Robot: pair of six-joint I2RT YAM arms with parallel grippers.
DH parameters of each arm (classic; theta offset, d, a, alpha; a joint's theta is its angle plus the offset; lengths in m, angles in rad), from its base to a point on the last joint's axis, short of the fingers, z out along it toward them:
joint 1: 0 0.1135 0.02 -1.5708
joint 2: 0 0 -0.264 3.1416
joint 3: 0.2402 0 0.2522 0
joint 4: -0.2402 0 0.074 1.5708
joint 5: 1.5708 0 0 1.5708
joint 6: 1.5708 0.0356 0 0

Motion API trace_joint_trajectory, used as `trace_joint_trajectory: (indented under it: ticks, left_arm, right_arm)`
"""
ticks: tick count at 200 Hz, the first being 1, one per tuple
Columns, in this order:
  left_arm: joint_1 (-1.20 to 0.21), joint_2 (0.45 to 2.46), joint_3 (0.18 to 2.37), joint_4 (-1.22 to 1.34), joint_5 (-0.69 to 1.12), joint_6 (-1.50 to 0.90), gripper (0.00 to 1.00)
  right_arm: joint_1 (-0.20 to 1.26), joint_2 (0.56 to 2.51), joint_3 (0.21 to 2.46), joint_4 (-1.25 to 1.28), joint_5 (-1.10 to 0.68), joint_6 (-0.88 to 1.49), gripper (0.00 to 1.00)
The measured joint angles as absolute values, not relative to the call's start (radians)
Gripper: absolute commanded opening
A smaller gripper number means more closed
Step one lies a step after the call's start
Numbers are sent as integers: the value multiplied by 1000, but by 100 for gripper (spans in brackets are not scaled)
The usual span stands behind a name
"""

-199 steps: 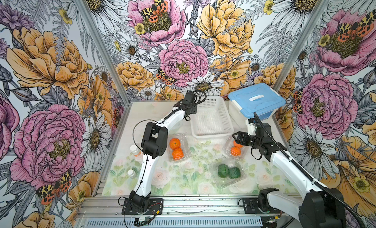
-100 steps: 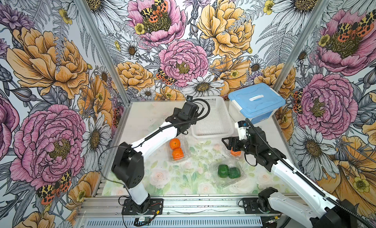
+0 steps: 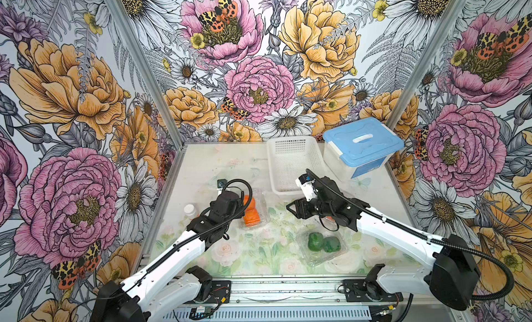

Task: Take oranges out of containers
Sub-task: Adjust the packing box at the center of the board.

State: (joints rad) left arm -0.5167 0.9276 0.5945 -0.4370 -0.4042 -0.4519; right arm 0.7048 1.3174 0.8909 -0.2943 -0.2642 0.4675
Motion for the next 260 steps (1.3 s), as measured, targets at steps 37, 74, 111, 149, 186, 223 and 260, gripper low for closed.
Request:
trace_joint_trajectory:
  ticks: [37, 74, 111, 149, 186, 223, 260]
  left_arm:
    - [-483, 893, 530, -422, -320, -514, 65]
    - [-401, 898, 478, -354, -214, -541, 57]
    - [-352, 917, 451, -312, -154, -544, 51]
    - [-302, 981, 451, -257, -103, -537, 47]
    - [-271, 1144, 513, -235, -73, -487, 41]
    - [-264, 1293, 619, -219, -49, -441, 41]
    - [-264, 1401, 722, -212, -32, -411, 41]
  right_arm:
    - [732, 1411, 905, -242, -285, 490, 58]
    - [750, 1486, 958, -213, -304, 505, 58]
    - [752, 1536, 985, -176, -315, 509, 56]
    - [760, 1597, 1005, -147, -331, 510, 54]
    - [774, 1628, 1006, -136, -331, 513, 51]
    - [780, 1656, 1008, -137, -330, 512, 49]
    - [780, 1667, 1009, -136, -330, 512, 48]
